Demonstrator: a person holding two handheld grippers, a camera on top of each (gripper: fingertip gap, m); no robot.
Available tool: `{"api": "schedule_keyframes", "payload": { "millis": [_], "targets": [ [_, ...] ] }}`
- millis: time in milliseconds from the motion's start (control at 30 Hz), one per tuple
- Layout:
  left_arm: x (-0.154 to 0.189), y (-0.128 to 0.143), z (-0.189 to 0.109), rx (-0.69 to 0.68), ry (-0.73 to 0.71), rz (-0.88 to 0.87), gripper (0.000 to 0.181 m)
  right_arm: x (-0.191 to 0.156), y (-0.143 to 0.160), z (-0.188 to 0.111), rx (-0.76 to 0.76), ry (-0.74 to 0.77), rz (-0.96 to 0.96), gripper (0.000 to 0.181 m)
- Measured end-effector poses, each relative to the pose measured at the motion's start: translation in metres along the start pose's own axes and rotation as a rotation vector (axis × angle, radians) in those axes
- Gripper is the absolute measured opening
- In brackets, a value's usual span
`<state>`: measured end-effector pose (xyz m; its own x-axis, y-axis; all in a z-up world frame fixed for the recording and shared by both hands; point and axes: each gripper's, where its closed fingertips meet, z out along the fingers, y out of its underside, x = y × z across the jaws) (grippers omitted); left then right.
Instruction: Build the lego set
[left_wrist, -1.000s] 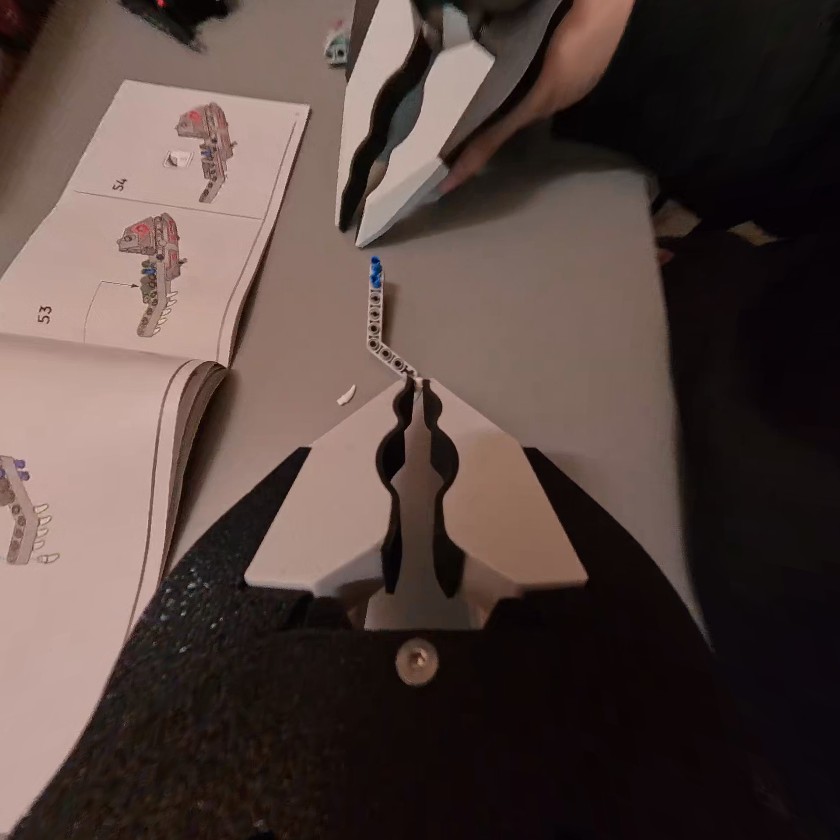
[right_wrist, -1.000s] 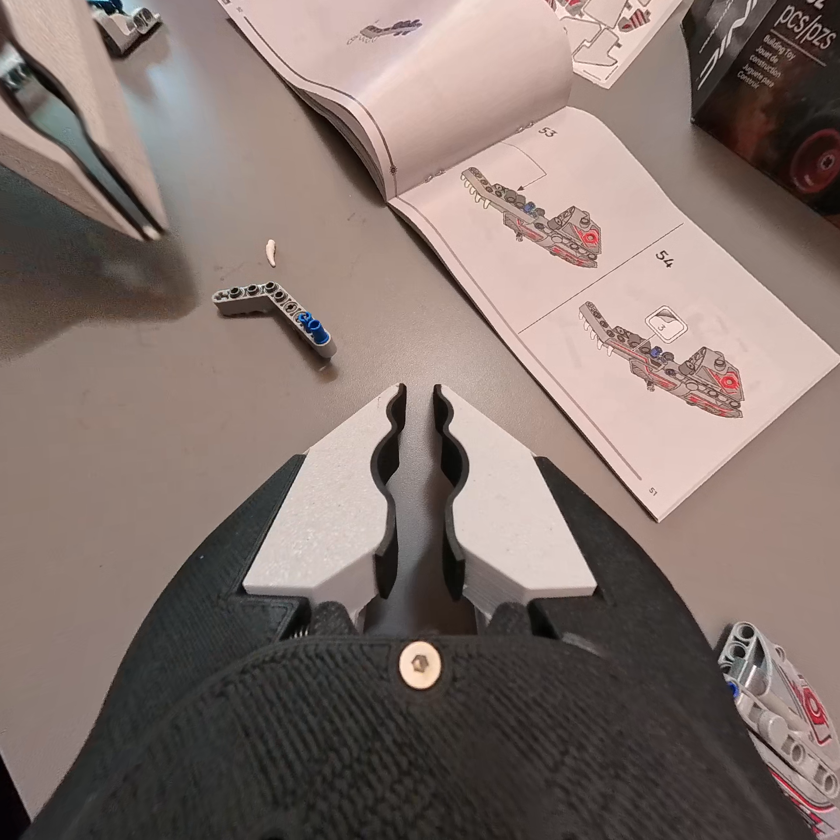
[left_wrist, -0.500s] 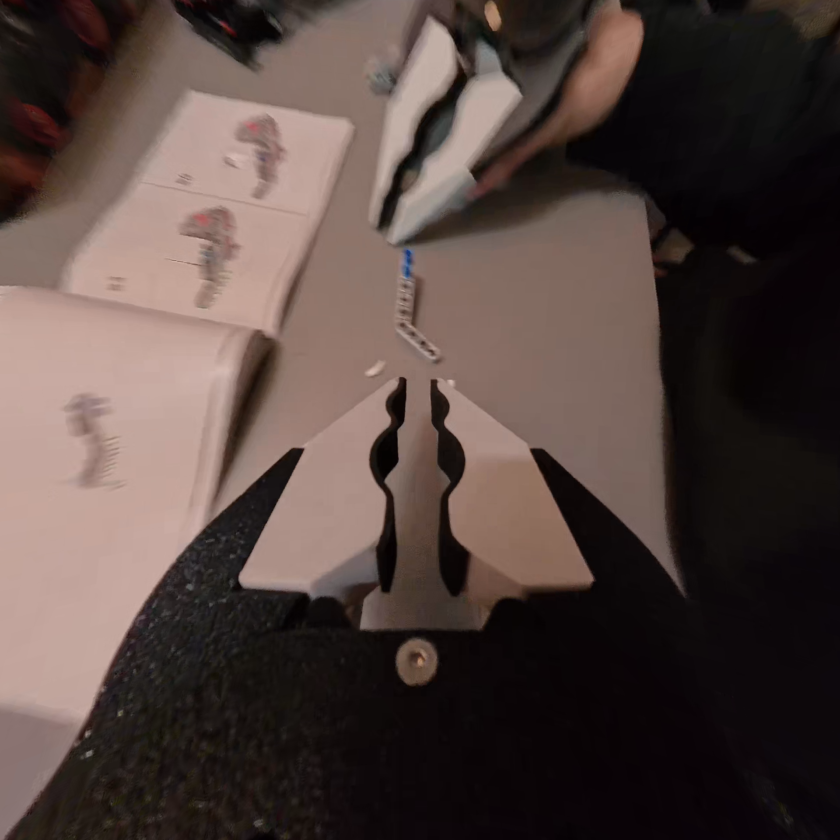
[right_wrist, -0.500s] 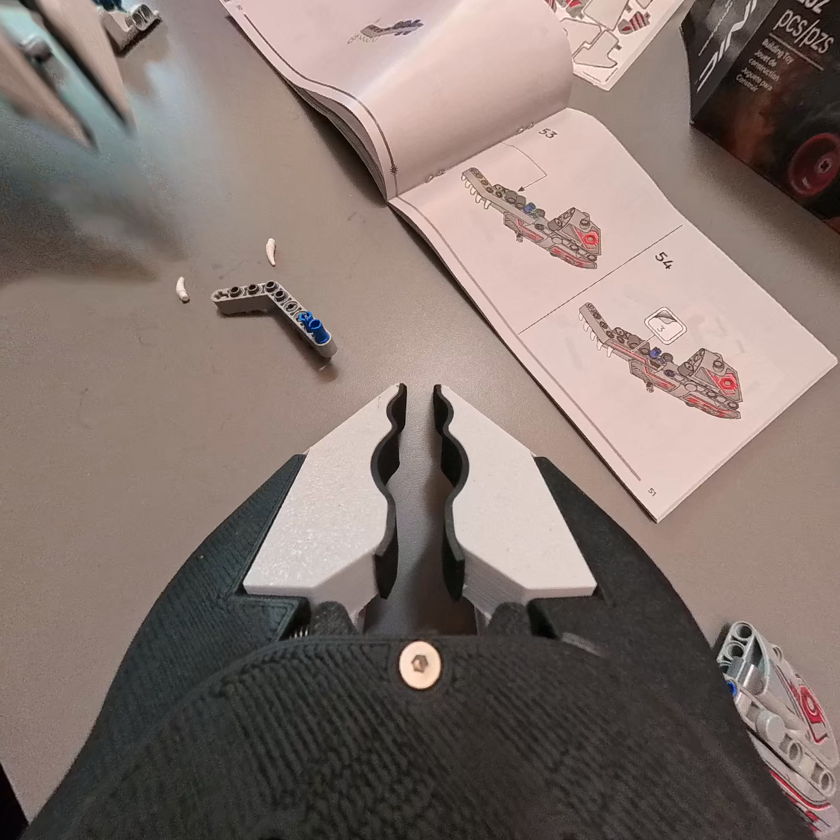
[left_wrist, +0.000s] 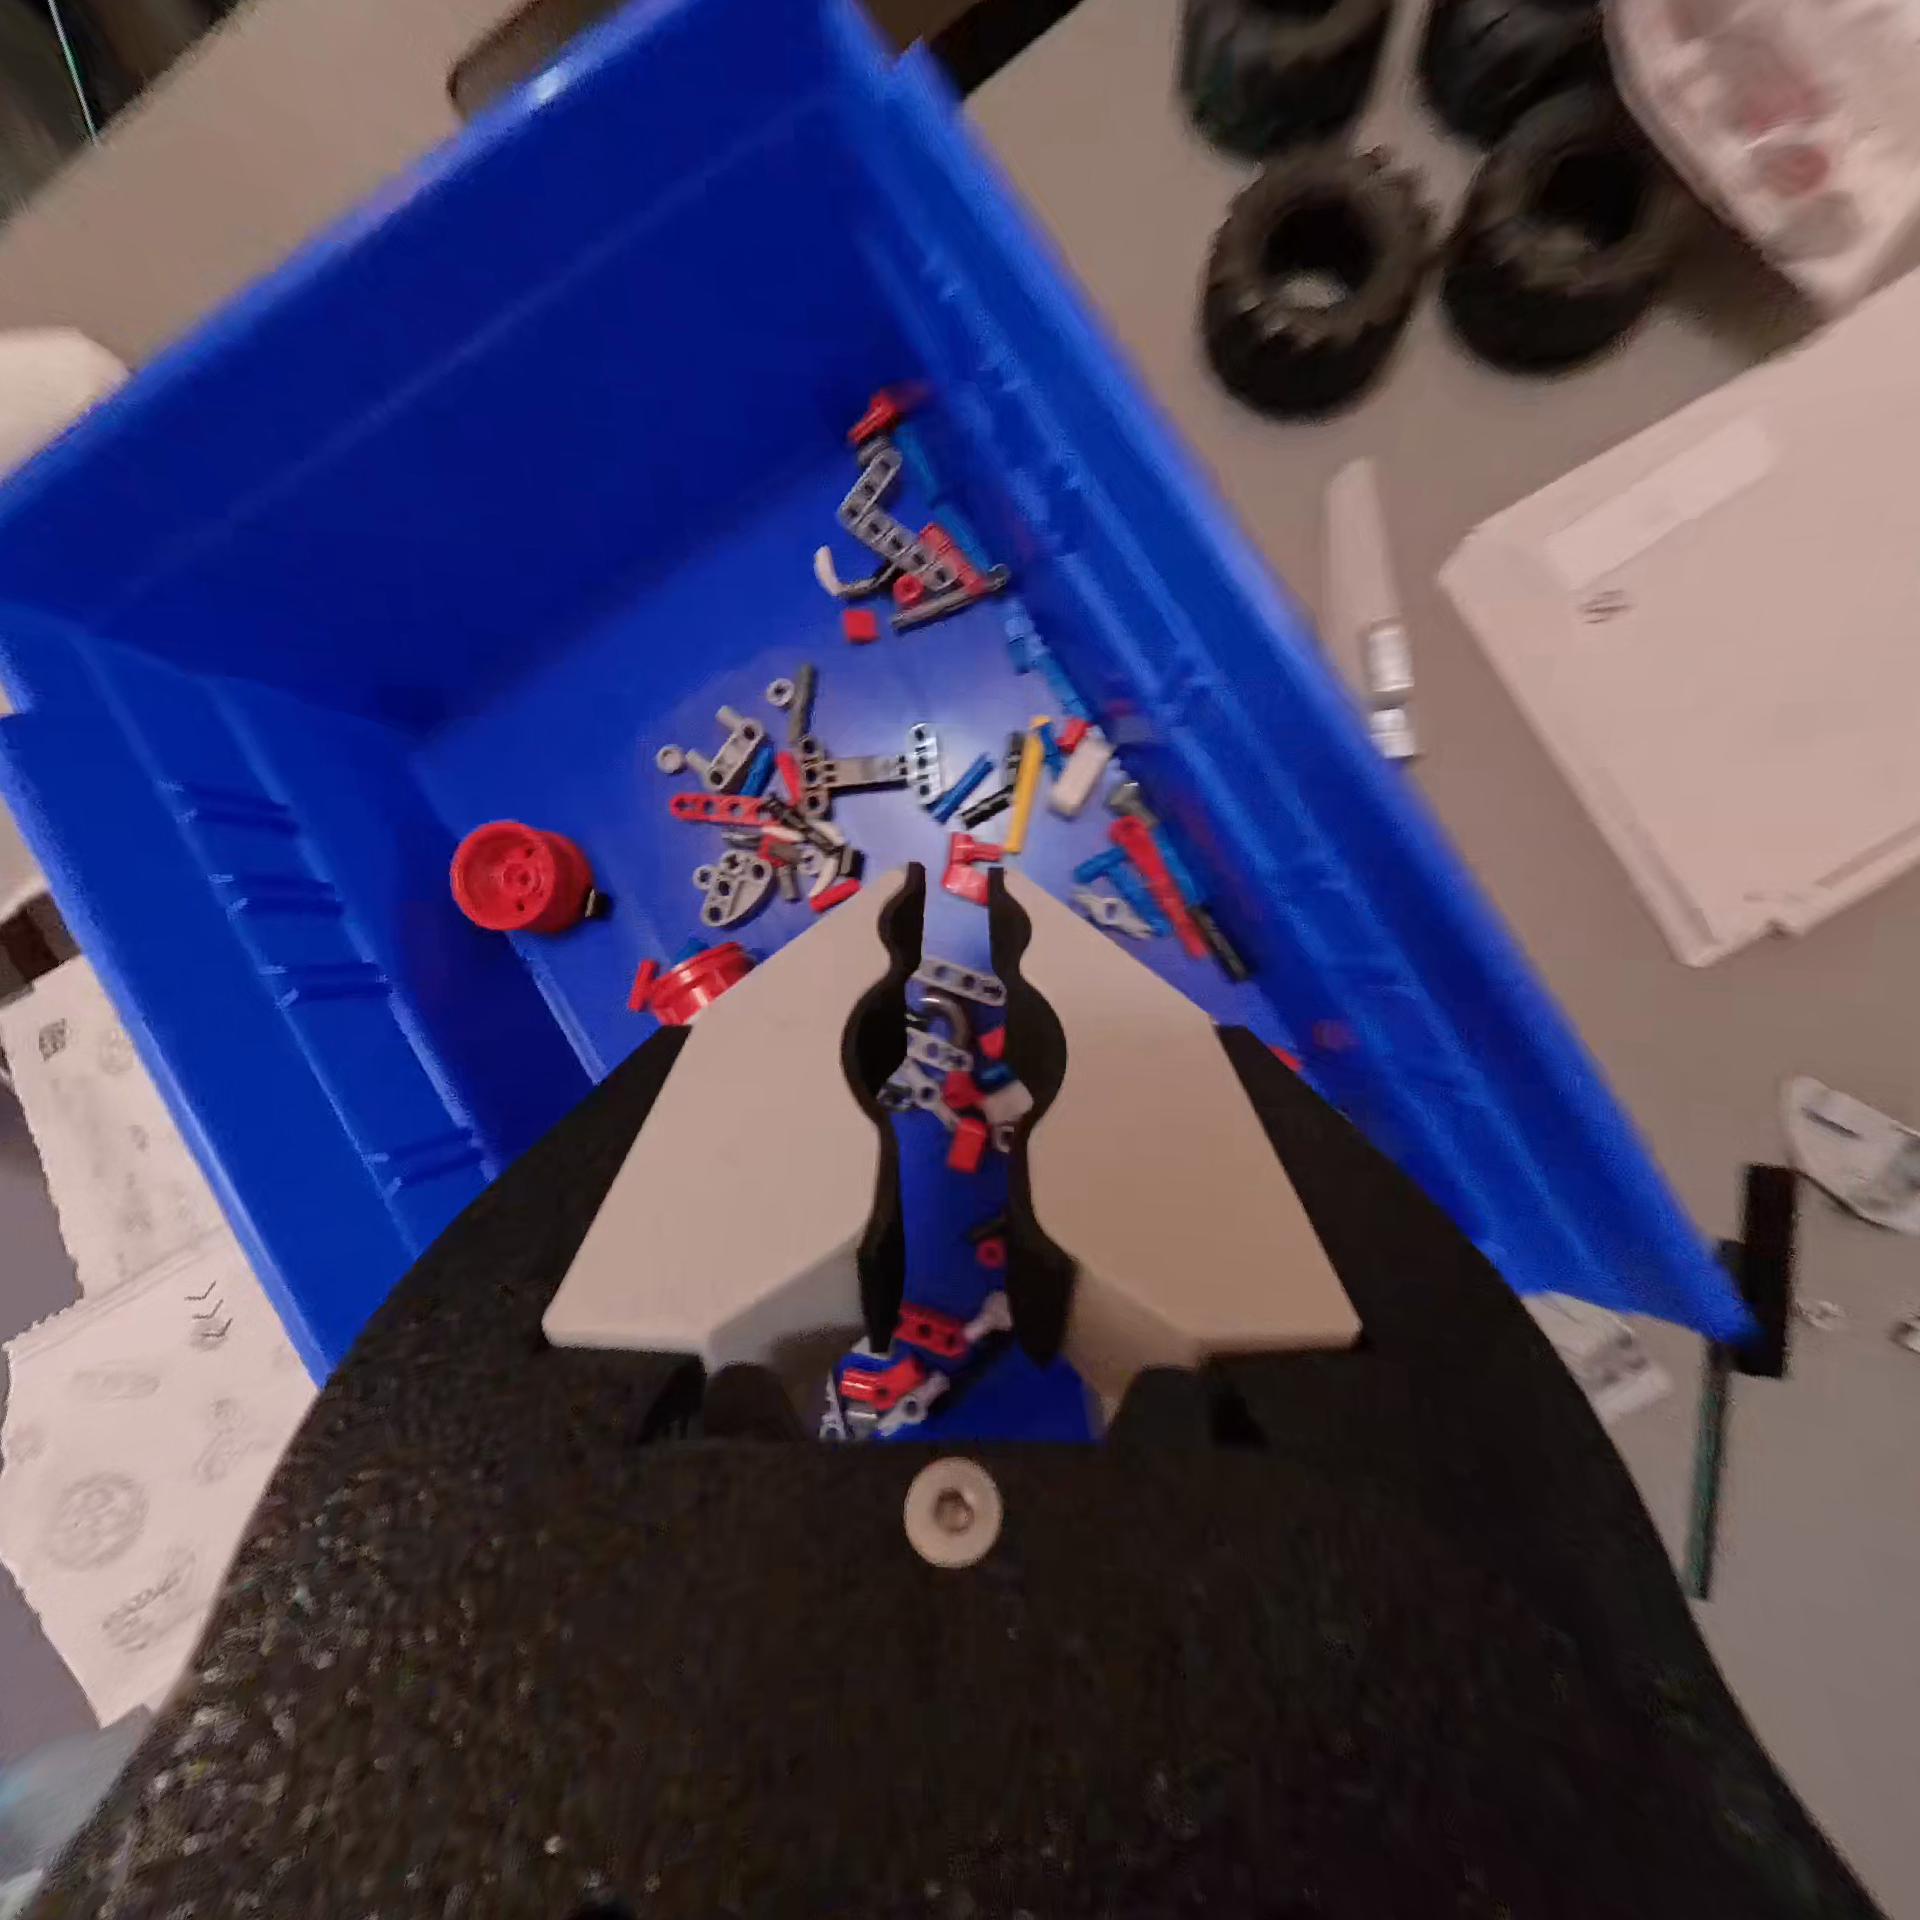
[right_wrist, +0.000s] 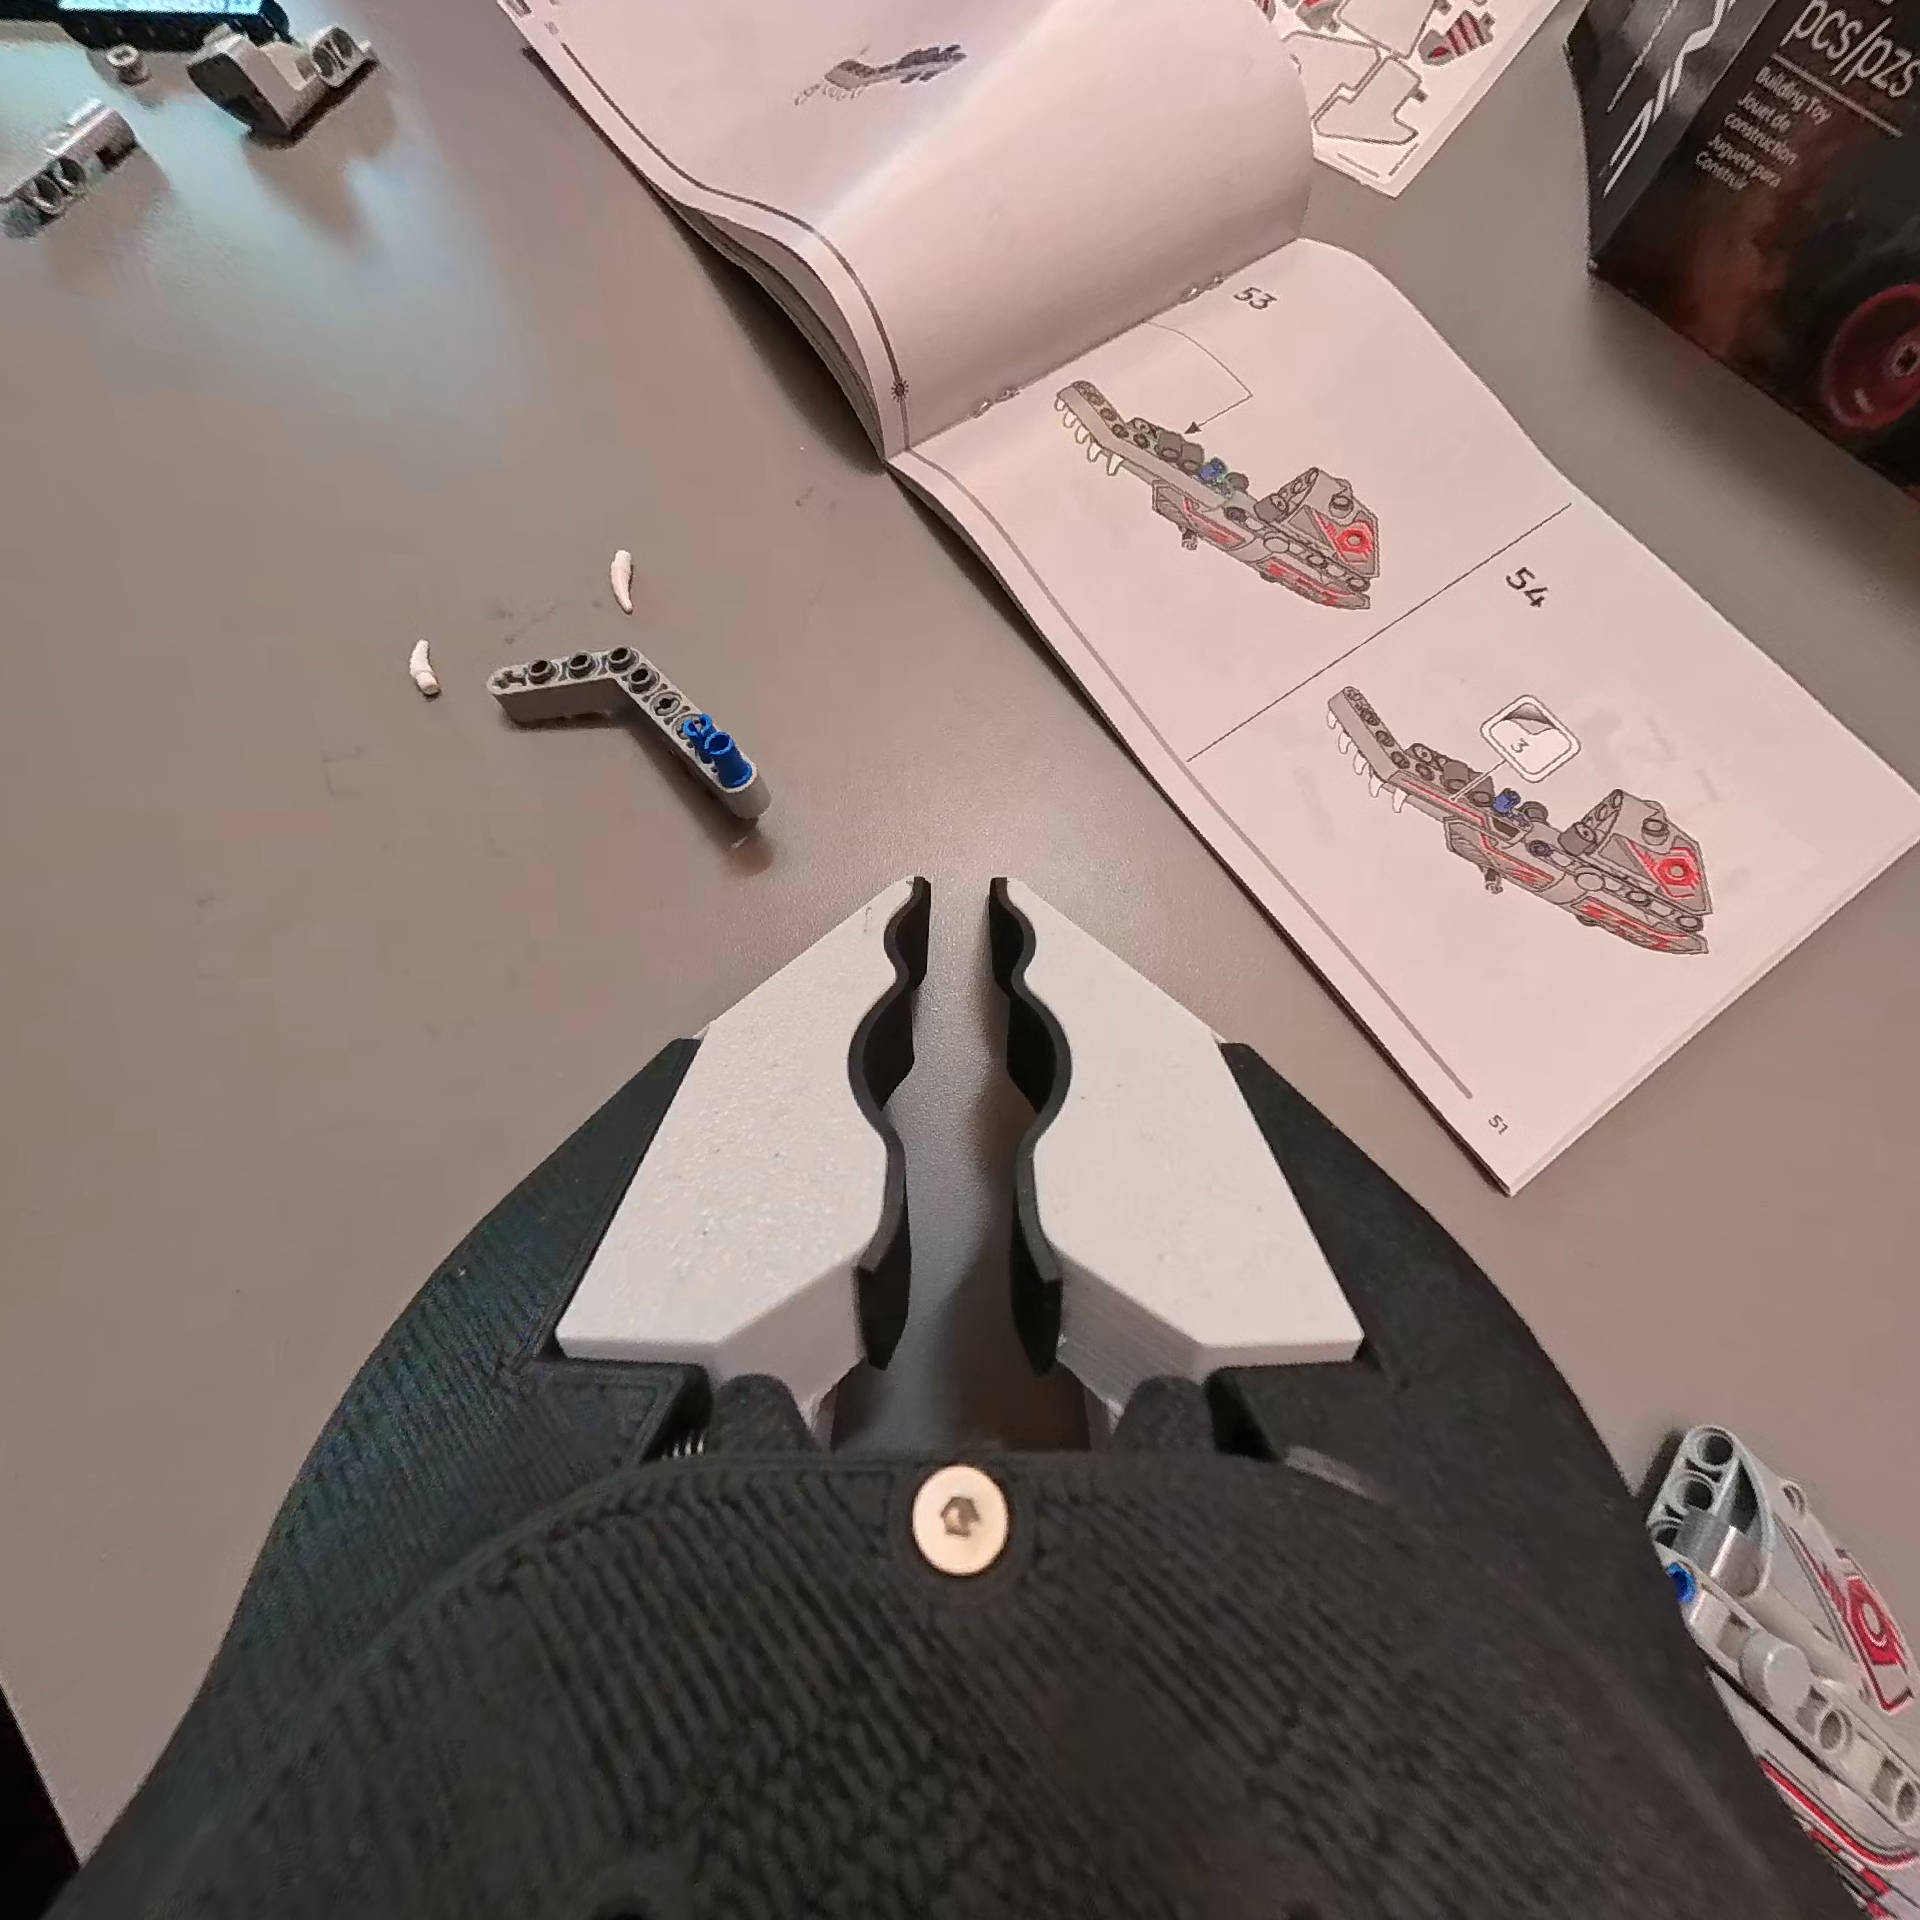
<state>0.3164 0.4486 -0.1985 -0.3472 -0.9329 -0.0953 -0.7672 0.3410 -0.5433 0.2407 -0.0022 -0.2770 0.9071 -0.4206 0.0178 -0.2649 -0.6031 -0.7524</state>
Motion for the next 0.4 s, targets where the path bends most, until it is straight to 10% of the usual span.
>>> {"api": "schedule_keyframes", "payload": {
  "millis": [33,400],
  "targets": [
    [-0.009,0.003,0.01,-0.033,-0.004,-0.01,0.009,0.0,0.0,0.0,0.0,0.002,-0.002,0.01],
    [-0.023,0.017,0.075,-0.187,0.076,-0.089,0.007,0.0,0.0,0.0,0.0,0.001,-0.001,0.01]
  ]
}}
